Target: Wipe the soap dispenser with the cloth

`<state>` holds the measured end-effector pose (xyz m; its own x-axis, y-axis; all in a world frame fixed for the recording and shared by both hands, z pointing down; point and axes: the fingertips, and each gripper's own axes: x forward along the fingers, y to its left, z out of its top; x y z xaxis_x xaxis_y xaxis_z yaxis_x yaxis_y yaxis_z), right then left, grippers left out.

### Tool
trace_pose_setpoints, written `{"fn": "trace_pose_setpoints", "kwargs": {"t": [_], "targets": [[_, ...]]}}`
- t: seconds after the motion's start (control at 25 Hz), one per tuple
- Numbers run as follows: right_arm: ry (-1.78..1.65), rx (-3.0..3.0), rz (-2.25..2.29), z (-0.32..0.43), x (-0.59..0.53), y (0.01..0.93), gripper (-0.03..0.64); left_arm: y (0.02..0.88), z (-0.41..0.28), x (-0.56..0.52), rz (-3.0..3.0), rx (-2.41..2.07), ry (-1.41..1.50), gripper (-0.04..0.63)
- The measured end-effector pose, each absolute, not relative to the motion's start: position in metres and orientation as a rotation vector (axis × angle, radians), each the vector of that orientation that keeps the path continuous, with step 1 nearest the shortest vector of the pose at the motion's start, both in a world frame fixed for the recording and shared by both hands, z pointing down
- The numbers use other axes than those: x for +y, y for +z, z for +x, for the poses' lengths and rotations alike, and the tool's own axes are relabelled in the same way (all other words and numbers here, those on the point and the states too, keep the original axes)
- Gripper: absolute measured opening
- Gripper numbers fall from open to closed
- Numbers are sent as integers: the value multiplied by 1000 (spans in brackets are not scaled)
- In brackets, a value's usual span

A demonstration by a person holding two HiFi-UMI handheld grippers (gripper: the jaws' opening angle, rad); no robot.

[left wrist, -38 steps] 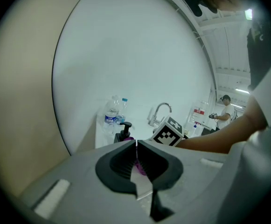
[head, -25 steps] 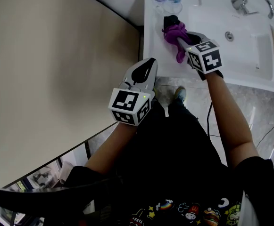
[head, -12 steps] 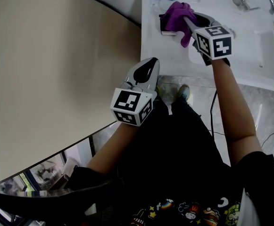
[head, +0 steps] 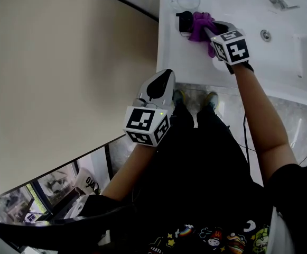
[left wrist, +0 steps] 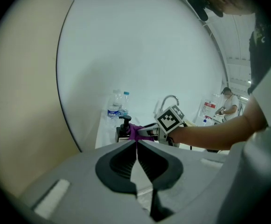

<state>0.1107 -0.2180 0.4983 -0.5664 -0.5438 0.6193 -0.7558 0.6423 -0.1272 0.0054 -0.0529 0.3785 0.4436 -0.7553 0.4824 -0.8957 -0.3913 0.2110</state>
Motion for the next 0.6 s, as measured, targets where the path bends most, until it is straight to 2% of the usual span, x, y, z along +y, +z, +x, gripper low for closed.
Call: {"fn": "trace_pose_setpoints", "kwargs": {"t": [0.6], "targets": [[480, -2231, 899, 110, -204, 543, 106, 384, 5, -57, 2233, -1423, 419, 6]]}}
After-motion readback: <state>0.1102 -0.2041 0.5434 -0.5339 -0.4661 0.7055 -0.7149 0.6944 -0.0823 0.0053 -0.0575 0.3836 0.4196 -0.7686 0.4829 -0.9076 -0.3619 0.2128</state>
